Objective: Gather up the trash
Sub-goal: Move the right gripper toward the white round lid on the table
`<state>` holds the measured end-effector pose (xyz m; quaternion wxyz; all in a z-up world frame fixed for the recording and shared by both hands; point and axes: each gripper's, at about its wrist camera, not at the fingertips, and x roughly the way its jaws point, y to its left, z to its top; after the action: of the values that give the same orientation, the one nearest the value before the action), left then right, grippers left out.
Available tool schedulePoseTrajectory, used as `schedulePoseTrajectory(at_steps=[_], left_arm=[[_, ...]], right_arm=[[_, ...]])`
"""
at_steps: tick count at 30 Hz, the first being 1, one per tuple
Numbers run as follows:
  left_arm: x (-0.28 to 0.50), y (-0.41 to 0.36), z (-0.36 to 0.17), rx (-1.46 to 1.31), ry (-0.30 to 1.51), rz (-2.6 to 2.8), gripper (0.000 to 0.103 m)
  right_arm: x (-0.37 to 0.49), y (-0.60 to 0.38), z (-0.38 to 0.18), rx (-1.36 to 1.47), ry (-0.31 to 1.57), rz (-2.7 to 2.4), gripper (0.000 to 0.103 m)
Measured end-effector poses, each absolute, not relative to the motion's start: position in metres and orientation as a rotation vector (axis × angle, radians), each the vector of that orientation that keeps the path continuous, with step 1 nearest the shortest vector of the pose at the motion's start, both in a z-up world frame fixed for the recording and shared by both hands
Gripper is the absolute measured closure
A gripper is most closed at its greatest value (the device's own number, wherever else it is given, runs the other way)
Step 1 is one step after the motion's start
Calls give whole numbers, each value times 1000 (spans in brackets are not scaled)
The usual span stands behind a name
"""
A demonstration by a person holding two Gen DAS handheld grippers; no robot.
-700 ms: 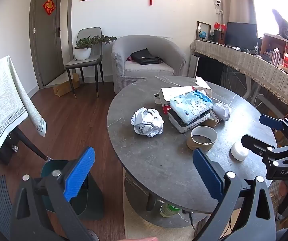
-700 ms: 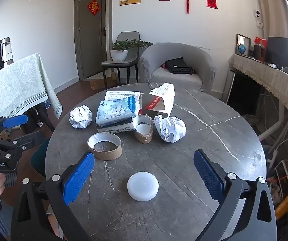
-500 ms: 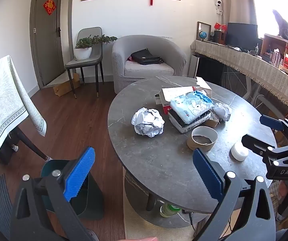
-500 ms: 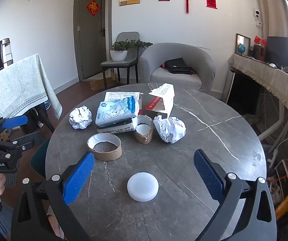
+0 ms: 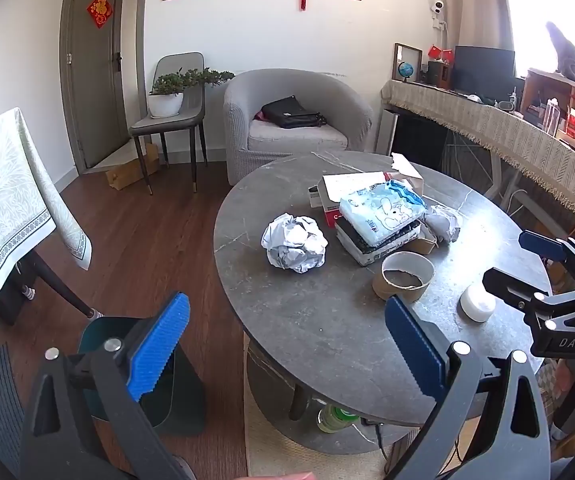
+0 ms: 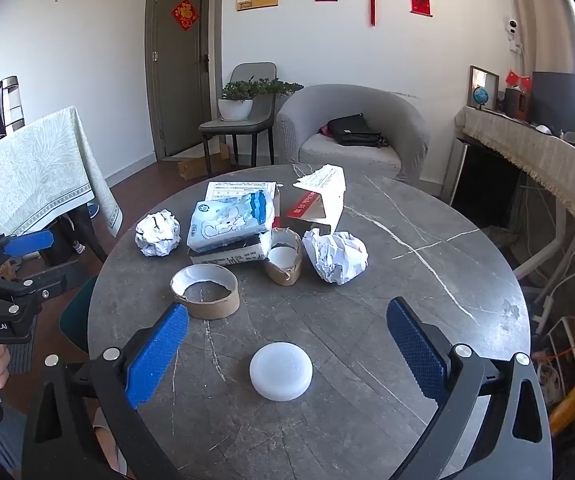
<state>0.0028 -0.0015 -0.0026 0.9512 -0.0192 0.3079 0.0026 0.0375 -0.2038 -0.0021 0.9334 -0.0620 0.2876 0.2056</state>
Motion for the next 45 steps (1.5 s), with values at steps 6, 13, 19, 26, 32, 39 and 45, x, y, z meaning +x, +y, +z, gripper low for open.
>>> schedulePoseTrajectory(at_steps=[6,13,19,26,32,39,45], left_arm=[[1,0,0,-42,629,7,3],[0,-1,0,-42,631,7,3],[1,-2,-1,-43,632,5,3],[1,-2,-1,-43,635,5,3],[3,-3,-2,-42,636,4,3],[3,-4,-3,-36,635,4,3],[3,-3,-3,-39,635,6,3]], right_arm=[[37,-203,-2,-129,588,419,3],[37,-203,-2,-130,589,418,3],[37,-204,-2,-130,589,418,3],[38,-204,-2,-132,589,419,3],[38,-204,-3,-135,589,419,3],[38,-204,-3,-135,589,420,3],[38,-203,-3,-135,589,418,3]])
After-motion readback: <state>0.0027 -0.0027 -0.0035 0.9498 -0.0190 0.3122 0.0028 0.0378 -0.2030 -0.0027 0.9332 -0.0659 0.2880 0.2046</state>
